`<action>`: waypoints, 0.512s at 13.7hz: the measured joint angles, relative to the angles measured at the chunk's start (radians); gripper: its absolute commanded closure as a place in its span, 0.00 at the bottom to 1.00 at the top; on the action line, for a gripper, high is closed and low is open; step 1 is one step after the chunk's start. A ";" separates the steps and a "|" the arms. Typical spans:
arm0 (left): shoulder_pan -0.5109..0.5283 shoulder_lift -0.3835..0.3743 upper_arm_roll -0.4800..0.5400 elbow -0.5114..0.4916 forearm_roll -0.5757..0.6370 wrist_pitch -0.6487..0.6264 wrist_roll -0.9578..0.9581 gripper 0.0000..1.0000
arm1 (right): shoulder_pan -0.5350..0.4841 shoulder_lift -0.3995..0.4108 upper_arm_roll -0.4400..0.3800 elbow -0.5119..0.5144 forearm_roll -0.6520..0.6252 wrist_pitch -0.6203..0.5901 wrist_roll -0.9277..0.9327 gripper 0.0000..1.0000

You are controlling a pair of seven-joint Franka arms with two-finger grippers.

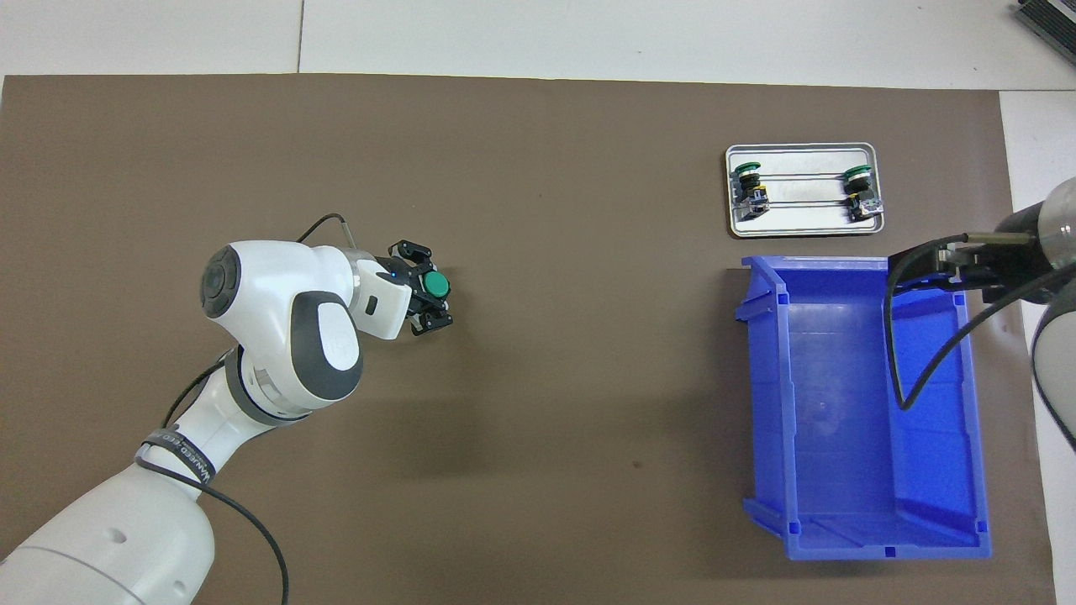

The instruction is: Place and press button with both arms

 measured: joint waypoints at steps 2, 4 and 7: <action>0.023 0.000 -0.001 -0.001 -0.033 -0.039 0.031 0.95 | 0.000 0.000 0.000 0.000 0.000 0.000 0.000 0.00; 0.038 -0.002 -0.001 -0.001 -0.054 -0.055 0.041 0.92 | 0.000 0.000 0.000 0.000 0.000 0.000 0.000 0.00; 0.041 -0.003 -0.007 -0.001 -0.073 -0.061 0.049 0.89 | 0.000 0.000 0.000 0.000 0.000 0.000 0.000 0.00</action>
